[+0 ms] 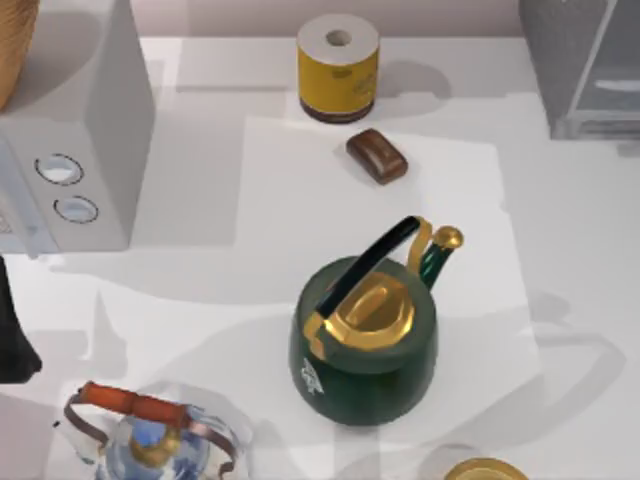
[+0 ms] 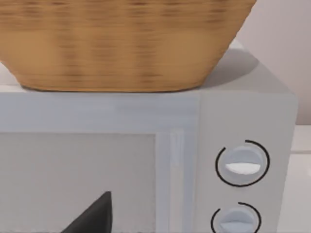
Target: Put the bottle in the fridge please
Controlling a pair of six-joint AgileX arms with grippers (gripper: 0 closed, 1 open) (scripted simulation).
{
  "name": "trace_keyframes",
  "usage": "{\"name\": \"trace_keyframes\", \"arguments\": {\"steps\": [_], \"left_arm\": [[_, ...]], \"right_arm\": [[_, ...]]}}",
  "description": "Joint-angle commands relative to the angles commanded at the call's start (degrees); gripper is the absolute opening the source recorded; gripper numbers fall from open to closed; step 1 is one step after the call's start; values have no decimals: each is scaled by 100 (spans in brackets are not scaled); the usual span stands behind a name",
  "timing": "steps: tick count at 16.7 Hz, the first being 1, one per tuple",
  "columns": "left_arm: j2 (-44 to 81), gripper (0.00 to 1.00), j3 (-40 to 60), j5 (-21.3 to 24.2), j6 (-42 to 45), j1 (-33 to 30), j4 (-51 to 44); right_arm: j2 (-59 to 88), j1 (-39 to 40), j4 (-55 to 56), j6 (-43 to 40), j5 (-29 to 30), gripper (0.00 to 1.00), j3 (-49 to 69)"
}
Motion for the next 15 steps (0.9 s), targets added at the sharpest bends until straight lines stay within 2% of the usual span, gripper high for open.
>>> {"name": "trace_keyframes", "arguments": {"steps": [4, 15], "left_arm": [[0, 100, 0, 0, 0, 0, 0], [0, 100, 0, 0, 0, 0, 0]], "right_arm": [[230, 36, -166, 0, 31, 1, 374], [1504, 278, -1366, -12, 296, 1, 2861]]}}
